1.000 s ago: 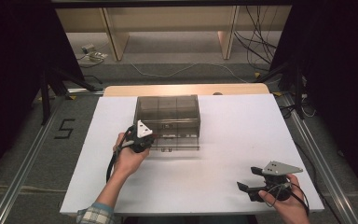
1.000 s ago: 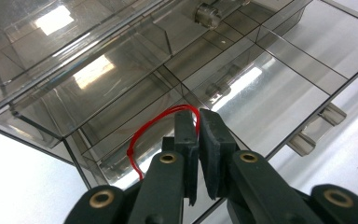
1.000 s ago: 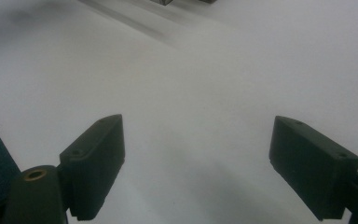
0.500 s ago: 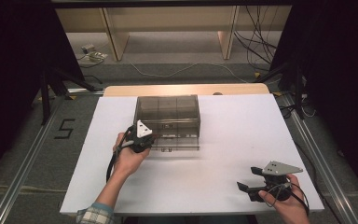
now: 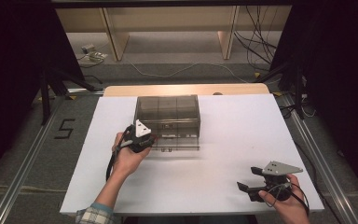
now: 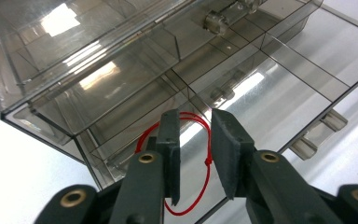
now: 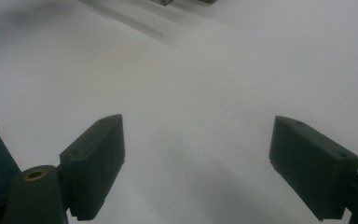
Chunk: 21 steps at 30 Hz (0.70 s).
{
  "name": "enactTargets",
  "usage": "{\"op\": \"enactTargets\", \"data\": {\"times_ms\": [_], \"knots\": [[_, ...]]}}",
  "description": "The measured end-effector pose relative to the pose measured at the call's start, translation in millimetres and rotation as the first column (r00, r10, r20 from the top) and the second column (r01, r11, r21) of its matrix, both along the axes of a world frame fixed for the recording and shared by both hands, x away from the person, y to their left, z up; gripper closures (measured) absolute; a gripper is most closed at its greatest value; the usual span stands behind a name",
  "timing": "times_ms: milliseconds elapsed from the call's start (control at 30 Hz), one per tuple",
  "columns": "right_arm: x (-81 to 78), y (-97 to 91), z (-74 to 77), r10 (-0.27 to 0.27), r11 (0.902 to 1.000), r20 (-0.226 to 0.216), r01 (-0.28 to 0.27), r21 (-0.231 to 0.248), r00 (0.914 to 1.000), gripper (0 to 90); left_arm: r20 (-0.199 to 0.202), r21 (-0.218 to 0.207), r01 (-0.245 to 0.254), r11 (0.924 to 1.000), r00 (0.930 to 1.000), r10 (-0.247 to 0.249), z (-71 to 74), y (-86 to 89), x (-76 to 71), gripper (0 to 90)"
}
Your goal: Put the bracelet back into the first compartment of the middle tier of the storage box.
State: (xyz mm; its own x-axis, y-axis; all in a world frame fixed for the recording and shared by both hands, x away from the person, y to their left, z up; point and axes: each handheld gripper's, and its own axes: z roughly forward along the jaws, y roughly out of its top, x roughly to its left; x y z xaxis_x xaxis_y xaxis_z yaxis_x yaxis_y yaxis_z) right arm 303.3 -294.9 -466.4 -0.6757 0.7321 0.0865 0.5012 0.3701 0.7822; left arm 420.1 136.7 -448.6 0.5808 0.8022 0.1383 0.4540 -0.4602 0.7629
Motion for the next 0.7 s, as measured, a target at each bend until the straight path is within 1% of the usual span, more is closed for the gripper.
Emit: {"op": "enactTargets", "data": {"times_ms": [100,300,367,433,700], "knots": [[-0.1,0.1,-0.1,-0.001,1.0,0.001,0.001,0.001,1.0,19.0,0.006,-0.01,-0.006,0.9999,1.0,0.006,1.1,0.0,-0.5,70.9],[0.0,0.3,-0.2,-0.001,1.0,0.001,0.001,0.004,1.0,18.9,0.006,-0.012,-0.008,0.9999,0.9999,0.008,1.9,0.6,-0.6,68.5],[-0.1,0.3,-0.2,-0.001,1.0,0.001,0.001,0.004,1.0,19.0,0.01,-0.021,-0.012,0.9997,0.9999,0.012,2.0,0.4,-0.8,68.0],[-0.1,0.3,-0.2,-0.001,1.0,0.001,0.001,0.004,1.0,19.0,0.01,-0.018,-0.01,0.9998,0.9999,0.01,2.9,0.8,-1.0,67.4],[0.2,0.0,-0.2,0.002,1.0,0.004,-0.002,0.005,1.0,18.9,0.014,-0.036,-0.02,0.9992,0.9997,0.02,5.8,1.8,-2.3,59.9]]}}
